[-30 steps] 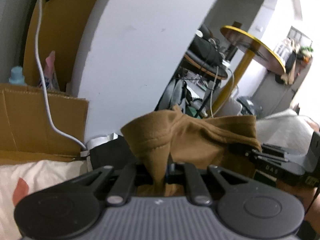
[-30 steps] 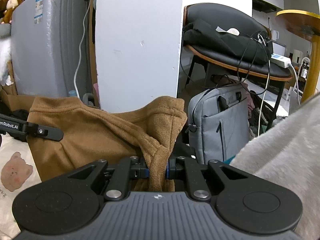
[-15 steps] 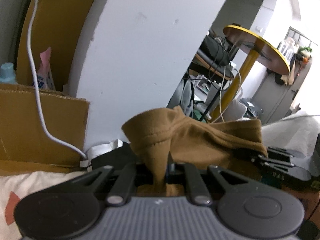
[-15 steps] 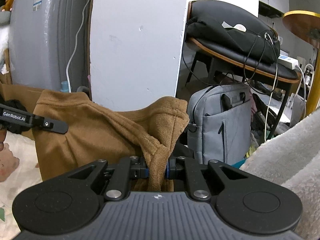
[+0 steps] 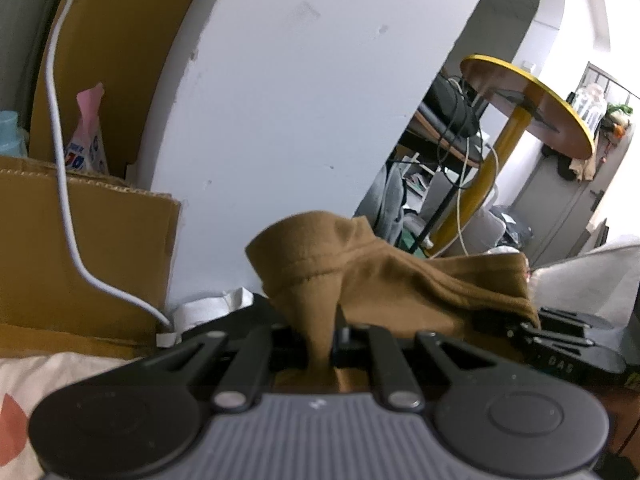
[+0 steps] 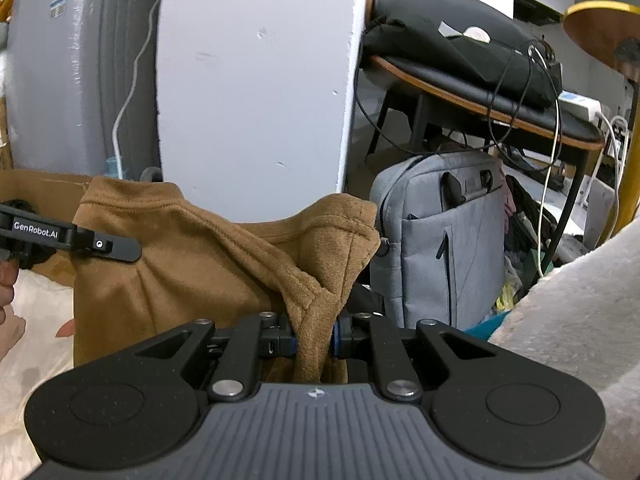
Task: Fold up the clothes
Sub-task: 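Carry the held end over the folded shirt and lower it with both grippers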
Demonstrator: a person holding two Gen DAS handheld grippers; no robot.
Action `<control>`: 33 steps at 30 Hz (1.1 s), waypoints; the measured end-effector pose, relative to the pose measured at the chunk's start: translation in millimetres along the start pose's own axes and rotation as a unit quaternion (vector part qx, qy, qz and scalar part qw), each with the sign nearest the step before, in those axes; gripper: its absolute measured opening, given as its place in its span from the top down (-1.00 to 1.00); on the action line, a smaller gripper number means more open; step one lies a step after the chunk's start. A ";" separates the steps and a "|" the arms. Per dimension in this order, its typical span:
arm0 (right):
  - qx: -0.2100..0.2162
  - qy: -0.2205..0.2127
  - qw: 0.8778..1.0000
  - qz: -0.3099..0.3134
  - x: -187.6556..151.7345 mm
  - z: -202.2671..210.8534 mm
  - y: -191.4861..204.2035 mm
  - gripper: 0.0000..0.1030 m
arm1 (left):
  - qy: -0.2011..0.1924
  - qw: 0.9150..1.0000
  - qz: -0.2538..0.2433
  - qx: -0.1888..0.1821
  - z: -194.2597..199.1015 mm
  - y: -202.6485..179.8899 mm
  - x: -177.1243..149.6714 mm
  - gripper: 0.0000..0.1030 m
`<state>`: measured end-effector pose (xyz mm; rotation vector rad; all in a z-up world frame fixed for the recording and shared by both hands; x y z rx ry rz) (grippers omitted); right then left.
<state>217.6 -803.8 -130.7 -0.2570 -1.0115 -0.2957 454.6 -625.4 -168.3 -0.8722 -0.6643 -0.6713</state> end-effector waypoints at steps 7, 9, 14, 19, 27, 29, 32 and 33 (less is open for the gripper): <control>0.000 0.008 1.000 0.004 -4.8 -21.0 -2.7 0.68 | 0.001 1.000 -0.006 0.002 -18.6 13.7 -4.5 0.81; -0.001 0.012 1.000 0.005 -7.0 -28.5 -4.3 0.68 | 0.003 1.000 -0.003 0.001 -25.5 18.7 -6.3 0.81; -0.002 0.023 1.000 0.001 -10.6 -48.9 -7.9 0.67 | 0.013 1.000 -0.001 0.001 -41.8 30.3 -8.5 0.80; -0.007 0.033 0.999 0.002 -15.0 -67.6 -9.9 0.67 | 0.021 1.000 0.008 -0.002 -55.7 43.2 -11.1 0.80; -0.011 0.053 0.998 -0.010 -24.8 -103.0 -12.3 0.67 | 0.029 0.998 0.049 0.016 -76.9 63.6 -20.6 0.68; -0.013 0.058 0.998 -0.017 -28.0 -111.5 -13.9 0.67 | 0.031 0.997 0.063 0.021 -81.6 68.7 -21.1 0.59; -0.014 0.067 0.997 -0.018 -33.7 -121.9 -15.4 0.65 | 0.033 0.996 0.078 0.031 -88.4 77.2 -23.1 0.28; -0.015 0.070 0.997 -0.017 -35.8 -125.2 -16.0 0.57 | 0.034 0.995 0.083 0.035 -89.8 80.3 -25.0 0.12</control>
Point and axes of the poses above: each gripper's, at about its wrist camera, not at the fingertips, and z roughly against the way its jaws point, y to its left, x to its top, the point moved 4 cm from there along -z, roughly the way its jaws point, and after that the axes turned 2 degrees about -x, right-handed, at the moved point
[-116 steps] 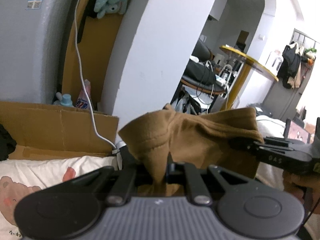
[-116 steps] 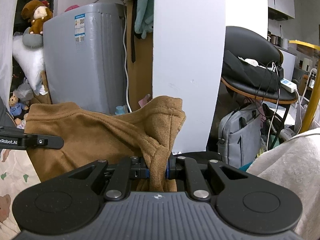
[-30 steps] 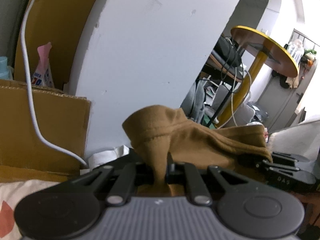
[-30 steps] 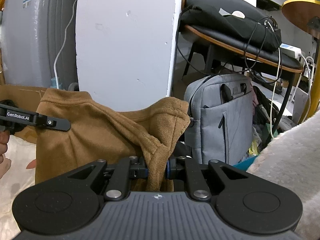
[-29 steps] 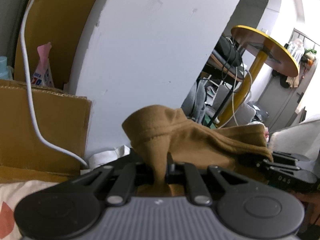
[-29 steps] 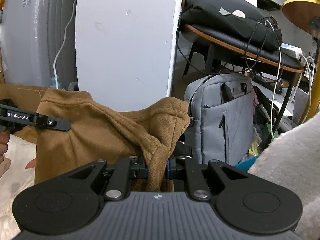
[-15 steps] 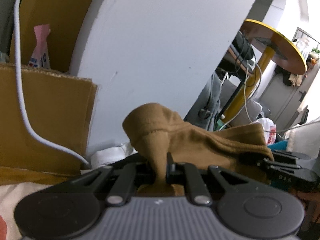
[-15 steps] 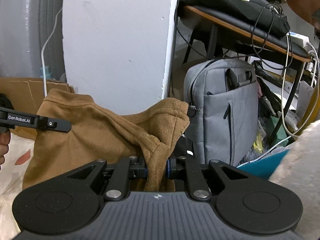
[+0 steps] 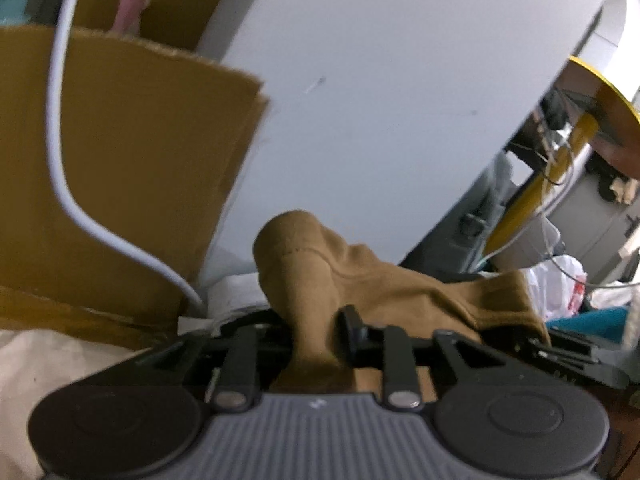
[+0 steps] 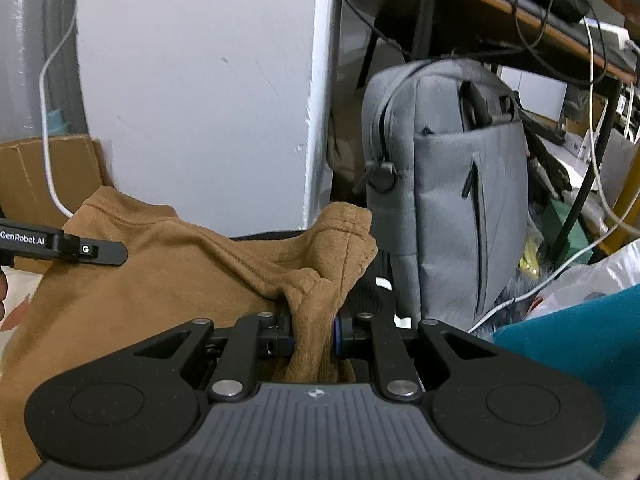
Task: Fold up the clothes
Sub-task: 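Carry the held end over the folded shirt and lower it with both grippers, then open both grippers to release the end onto the shirt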
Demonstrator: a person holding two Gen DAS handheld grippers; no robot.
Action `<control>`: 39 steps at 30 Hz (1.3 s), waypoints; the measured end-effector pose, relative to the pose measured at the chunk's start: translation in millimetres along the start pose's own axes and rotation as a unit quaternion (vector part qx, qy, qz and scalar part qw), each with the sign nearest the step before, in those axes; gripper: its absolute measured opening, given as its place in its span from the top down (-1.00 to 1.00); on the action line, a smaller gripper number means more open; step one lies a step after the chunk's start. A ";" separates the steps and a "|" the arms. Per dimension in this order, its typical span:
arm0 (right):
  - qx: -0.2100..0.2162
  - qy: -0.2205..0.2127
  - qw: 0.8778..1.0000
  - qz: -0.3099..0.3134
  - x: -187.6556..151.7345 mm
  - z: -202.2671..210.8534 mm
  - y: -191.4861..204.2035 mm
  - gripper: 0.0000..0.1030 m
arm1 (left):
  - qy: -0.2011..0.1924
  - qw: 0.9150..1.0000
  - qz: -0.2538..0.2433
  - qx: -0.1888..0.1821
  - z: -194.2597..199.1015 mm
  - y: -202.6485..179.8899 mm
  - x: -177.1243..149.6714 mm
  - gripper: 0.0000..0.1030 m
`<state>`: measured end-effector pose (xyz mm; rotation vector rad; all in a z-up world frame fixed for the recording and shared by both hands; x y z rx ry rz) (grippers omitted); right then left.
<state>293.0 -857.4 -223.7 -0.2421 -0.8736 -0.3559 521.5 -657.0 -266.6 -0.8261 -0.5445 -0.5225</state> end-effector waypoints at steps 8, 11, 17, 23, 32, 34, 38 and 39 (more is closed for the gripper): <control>-0.014 0.002 0.999 -0.034 0.5 3.0 -11.0 0.10 | -0.016 0.999 0.048 0.016 4.5 19.9 1.4 -0.18; -0.023 0.002 0.999 -0.037 2.7 8.7 -11.8 0.10 | -0.025 0.998 0.051 0.028 11.0 21.1 4.5 -0.18; -0.043 -0.008 0.998 -0.037 5.3 25.0 -14.1 0.10 | -0.052 0.992 0.107 0.036 31.7 31.8 14.7 -0.16; -0.049 -0.019 0.998 -0.047 13.7 46.4 -13.8 0.11 | -0.051 0.991 0.120 0.042 42.1 36.1 17.4 -0.16; -0.070 0.022 0.997 -0.033 10.5 30.7 -13.9 0.76 | -0.041 0.990 0.135 0.029 33.5 37.7 13.1 0.03; -0.070 0.022 0.996 -0.042 10.0 25.9 -18.7 0.80 | -0.045 0.990 0.131 0.024 30.5 37.5 11.9 0.24; -0.071 0.023 0.996 -0.039 6.9 16.1 -19.7 0.82 | -0.061 0.991 0.119 0.022 28.5 37.2 10.5 0.62; -0.072 0.023 0.996 -0.037 6.0 12.4 -19.7 0.82 | -0.066 0.991 0.116 0.022 28.4 37.2 10.2 0.66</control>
Point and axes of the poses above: each gripper's, at about its wrist camera, not at the fingertips, and z roughly against the way its jaws point, y to its left, x to its top, the point moved 4 cm from there along -z, roughly the way its jaws point, and after that the axes turned 2 degrees about -x, right-handed, at the moved point
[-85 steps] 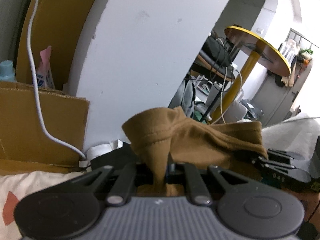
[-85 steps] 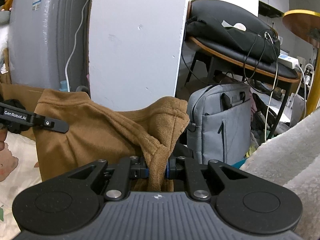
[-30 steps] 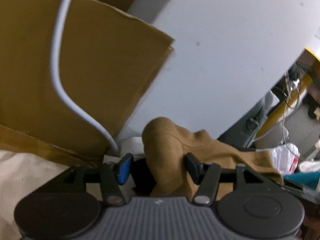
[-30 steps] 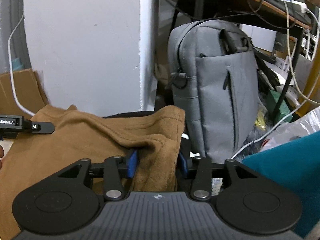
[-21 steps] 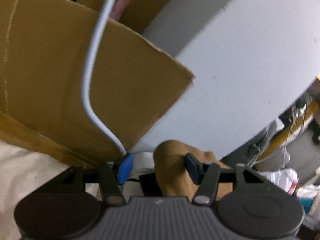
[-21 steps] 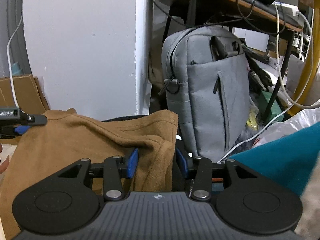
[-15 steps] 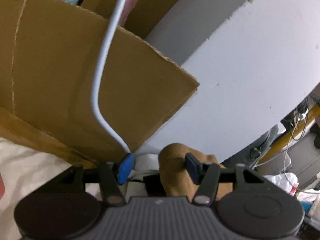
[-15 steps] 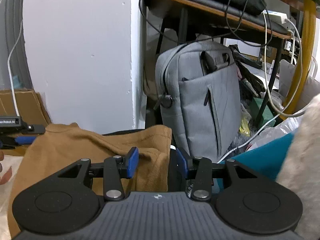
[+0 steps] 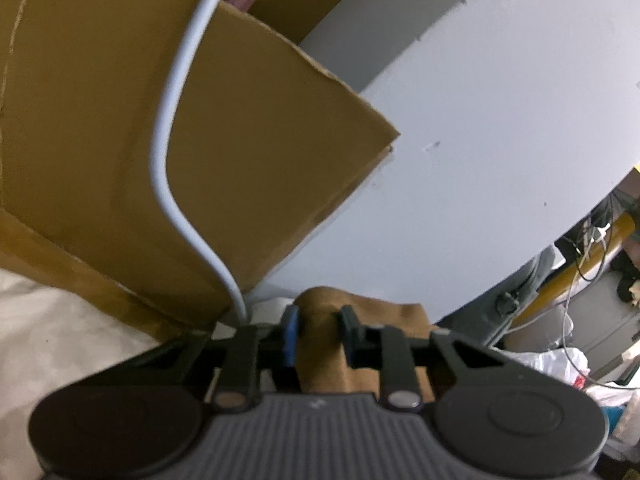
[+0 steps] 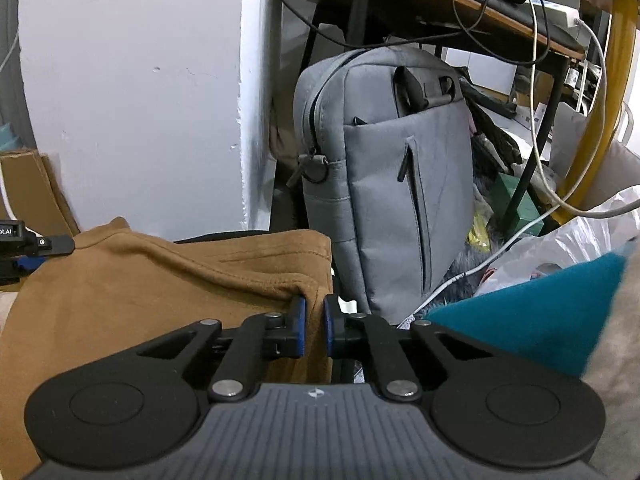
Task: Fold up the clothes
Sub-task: 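Open both grippers to release the end onto the shirt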
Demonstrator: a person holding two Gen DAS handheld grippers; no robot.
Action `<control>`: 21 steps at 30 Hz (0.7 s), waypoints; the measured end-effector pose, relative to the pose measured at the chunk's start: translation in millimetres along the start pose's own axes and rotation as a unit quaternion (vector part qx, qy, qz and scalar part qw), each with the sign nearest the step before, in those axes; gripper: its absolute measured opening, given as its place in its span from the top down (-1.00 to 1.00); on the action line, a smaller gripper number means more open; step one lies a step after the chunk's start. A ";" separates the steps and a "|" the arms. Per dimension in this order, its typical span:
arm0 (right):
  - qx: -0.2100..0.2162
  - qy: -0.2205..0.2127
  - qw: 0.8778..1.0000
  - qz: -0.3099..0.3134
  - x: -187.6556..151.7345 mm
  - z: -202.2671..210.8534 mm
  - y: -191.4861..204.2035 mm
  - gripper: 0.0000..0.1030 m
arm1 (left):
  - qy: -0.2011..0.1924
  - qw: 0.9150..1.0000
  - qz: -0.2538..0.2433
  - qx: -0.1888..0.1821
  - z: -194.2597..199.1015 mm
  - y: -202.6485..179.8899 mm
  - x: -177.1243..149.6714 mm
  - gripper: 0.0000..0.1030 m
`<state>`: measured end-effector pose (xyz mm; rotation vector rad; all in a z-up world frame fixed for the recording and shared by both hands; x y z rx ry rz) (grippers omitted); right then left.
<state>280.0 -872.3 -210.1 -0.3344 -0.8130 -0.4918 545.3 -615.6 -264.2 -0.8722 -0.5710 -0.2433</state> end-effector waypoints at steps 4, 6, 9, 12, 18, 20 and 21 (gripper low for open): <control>0.001 0.000 1.000 0.009 1.3 -12.0 2.5 0.82 | -0.012 1.000 -0.010 0.001 2.7 2.6 1.0 0.66; -0.006 -0.002 0.999 0.031 3.0 -16.7 6.3 0.80 | -0.005 1.000 -0.009 0.002 4.5 6.1 1.4 0.51; -0.023 -0.010 0.999 0.044 6.9 -16.8 10.5 0.68 | -0.005 1.000 -0.017 0.018 13.7 9.1 4.0 0.25; -0.030 -0.034 0.998 0.050 12.9 -6.6 13.9 0.34 | -0.006 0.999 -0.027 0.031 23.9 10.8 7.1 0.25; -0.016 -0.047 0.998 0.047 19.0 17.5 19.9 0.21 | 0.011 0.997 -0.061 0.037 50.7 4.0 3.6 0.14; -0.012 -0.045 0.998 0.053 17.3 26.5 23.4 0.21 | 0.016 0.996 -0.073 0.042 59.8 3.1 0.8 0.14; -0.009 -0.045 0.997 0.057 16.0 32.8 25.9 0.21 | 0.018 0.996 -0.078 0.046 66.8 3.2 -0.7 0.14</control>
Point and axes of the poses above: each gripper's, at about its wrist camera, not at the fingertips, and z roughly against the way its jaws point, y to its left, x to its top, the point moved 4 cm from there along -z, roughly the way its jaws point, and after that the axes turned 2 degrees about -x, right-handed, at the moved point
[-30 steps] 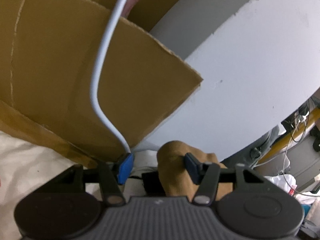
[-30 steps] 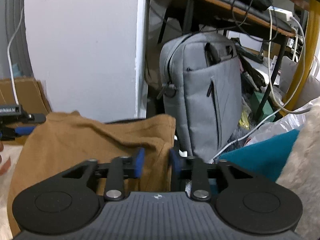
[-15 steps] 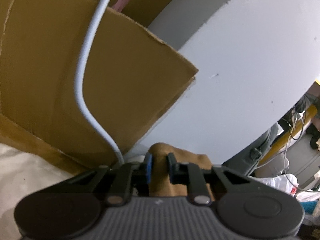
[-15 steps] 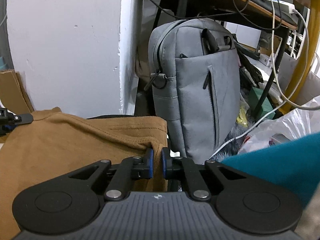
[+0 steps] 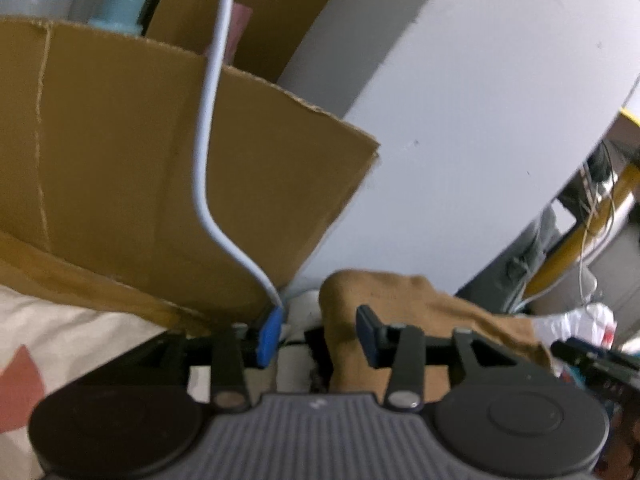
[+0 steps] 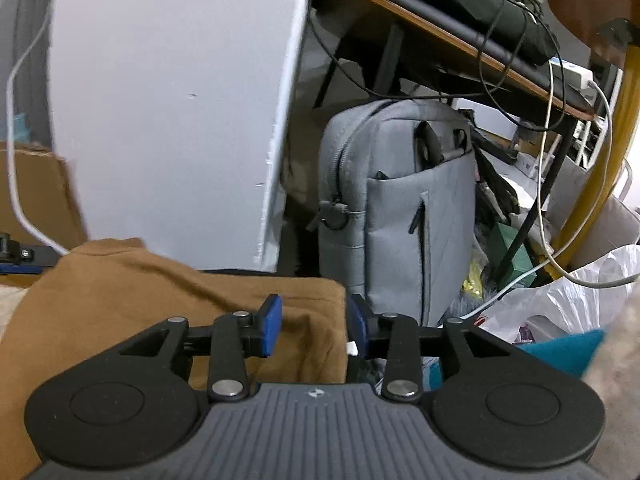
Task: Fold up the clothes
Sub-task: 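Open both grippers to release the end onto the shirt, then move both open grippers along the edge of the folded shirt bundle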
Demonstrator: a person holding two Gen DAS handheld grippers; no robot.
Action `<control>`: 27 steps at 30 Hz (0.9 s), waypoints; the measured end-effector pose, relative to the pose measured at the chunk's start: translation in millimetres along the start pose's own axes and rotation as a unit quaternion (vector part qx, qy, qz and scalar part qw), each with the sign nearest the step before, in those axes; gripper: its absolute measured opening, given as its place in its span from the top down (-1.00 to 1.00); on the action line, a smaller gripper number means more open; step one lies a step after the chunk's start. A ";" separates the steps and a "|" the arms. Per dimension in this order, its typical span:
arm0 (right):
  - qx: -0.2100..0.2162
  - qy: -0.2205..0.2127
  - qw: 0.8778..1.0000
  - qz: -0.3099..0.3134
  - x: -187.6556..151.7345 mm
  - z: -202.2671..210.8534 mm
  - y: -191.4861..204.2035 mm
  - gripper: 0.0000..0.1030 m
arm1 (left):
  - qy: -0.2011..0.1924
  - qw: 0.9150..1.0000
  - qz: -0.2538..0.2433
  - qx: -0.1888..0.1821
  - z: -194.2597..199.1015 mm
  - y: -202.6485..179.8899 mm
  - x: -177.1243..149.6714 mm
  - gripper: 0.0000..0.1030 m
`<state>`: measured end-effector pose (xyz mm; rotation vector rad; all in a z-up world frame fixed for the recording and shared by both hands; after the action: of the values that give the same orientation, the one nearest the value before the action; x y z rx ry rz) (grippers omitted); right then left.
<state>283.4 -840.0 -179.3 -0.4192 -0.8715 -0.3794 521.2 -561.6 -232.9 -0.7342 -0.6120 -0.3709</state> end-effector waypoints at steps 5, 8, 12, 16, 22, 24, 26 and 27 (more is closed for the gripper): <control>0.006 0.010 1.000 -0.002 -3.5 20.3 2.6 0.21 | 0.011 1.000 -0.009 0.003 25.7 -0.1 -6.8 0.14; 0.009 0.008 1.000 -0.006 -9.3 33.4 1.1 0.21 | 0.024 0.999 -0.032 0.002 39.8 -9.0 -12.8 0.11; 0.009 0.011 1.000 -0.014 -19.7 45.3 -3.9 0.21 | 0.040 0.998 -0.040 0.001 54.2 -37.7 -31.7 0.11; 0.012 0.020 1.000 -0.009 -31.6 53.8 -4.2 0.21 | 0.049 0.997 -0.061 0.004 58.3 -54.7 -47.8 0.11; 0.017 0.045 0.999 -0.002 -55.5 59.8 -4.3 0.22 | 0.067 0.996 -0.060 0.011 27.4 -63.4 -58.7 0.12; 0.019 0.059 0.998 0.002 -65.7 55.5 -4.4 0.23 | 0.075 0.995 -0.066 0.014 21.9 -62.9 -63.4 0.13; 0.020 0.069 0.997 0.004 -72.3 51.0 -4.9 0.28 | 0.079 0.994 -0.068 0.018 22.6 -60.9 -66.1 0.13; 0.021 0.076 0.997 0.004 -76.4 47.9 -5.5 0.45 | 0.080 0.994 -0.069 0.020 22.7 -60.0 -67.2 0.13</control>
<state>204.6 -809.5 -211.6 -0.3501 -0.7285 -0.3798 430.2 -579.8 -231.8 -0.6192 -0.5179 -0.5382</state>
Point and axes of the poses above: each gripper's, at about its wrist camera, not at the fingertips, and z roughly against the way its jaws point, y to its left, x to its top, the point moved 4 cm from there along -z, roughly the way its jaws point, and after that the axes turned 2 degrees about -x, right-handed, at the moved point
